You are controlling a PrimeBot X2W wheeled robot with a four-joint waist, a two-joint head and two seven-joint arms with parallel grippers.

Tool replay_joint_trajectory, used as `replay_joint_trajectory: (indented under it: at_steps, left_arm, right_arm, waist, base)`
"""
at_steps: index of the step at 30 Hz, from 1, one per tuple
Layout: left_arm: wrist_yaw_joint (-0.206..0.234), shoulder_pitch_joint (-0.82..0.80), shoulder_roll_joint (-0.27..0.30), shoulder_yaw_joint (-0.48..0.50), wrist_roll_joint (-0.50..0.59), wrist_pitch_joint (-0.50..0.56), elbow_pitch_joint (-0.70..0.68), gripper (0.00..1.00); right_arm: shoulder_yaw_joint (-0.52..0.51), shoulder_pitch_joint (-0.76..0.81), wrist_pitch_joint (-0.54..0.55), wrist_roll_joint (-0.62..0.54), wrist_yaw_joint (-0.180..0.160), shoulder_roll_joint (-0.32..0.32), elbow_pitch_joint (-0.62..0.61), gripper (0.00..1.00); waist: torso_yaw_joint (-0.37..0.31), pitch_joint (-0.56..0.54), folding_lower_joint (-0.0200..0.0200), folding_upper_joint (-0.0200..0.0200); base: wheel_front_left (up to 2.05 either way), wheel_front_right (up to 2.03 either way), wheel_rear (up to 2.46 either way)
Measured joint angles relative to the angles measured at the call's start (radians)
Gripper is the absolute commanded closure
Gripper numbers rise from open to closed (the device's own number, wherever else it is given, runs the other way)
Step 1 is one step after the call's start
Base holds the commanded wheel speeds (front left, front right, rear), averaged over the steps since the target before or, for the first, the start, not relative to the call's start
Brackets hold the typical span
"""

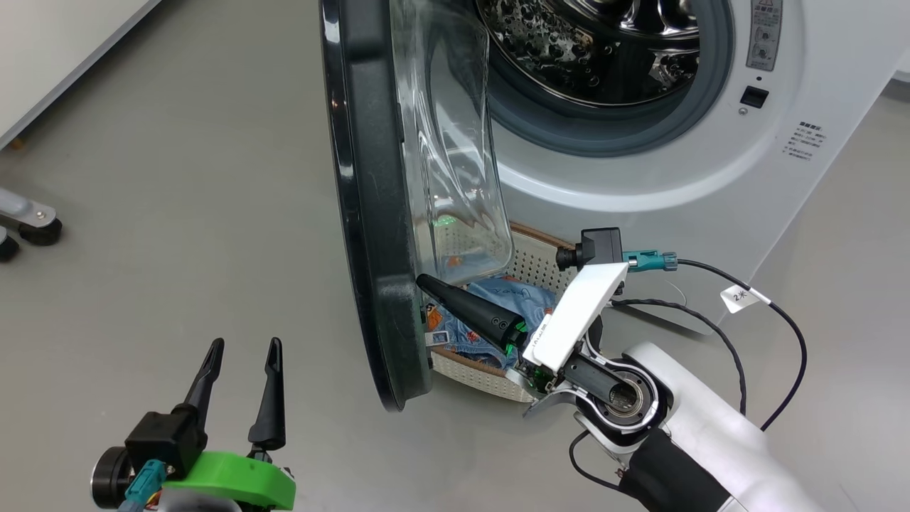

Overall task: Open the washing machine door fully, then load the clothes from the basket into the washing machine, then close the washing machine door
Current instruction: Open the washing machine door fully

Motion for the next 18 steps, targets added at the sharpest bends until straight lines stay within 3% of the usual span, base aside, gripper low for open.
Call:
replay_joint_trajectory:
  at_steps: [12, 17, 18]
  left_arm:
    - [0.0, 0.019, 0.0, 0.037, 0.0, 0.0, -0.013, 0.0]
    - [0.0, 0.023, 0.0, 0.054, 0.0, 0.0, -0.015, 0.0]
    - [0.0, 0.023, 0.0, 0.056, 0.0, 0.0, -0.015, 0.0]
  right_arm:
    - [-0.061, -0.016, -0.059, -0.075, 0.0, 0.002, 0.007, 1.0]
    - [-0.077, -0.03, -0.109, -0.166, 0.0, -0.06, -0.026, 1.0]
    - [-0.085, -0.032, -0.13, -0.196, 0.0, -0.079, -0.034, 0.94]
  waist:
    - [-0.059, -0.008, 0.0, 0.0]
    - [-0.083, -0.012, 0.0, 0.0]
    - [-0.087, -0.014, 0.0, 0.0]
  base:
    - [0.0, 0.0, 0.0]
    - [0.0, 0.0, 0.0]
    - [0.0, 0.0, 0.0]
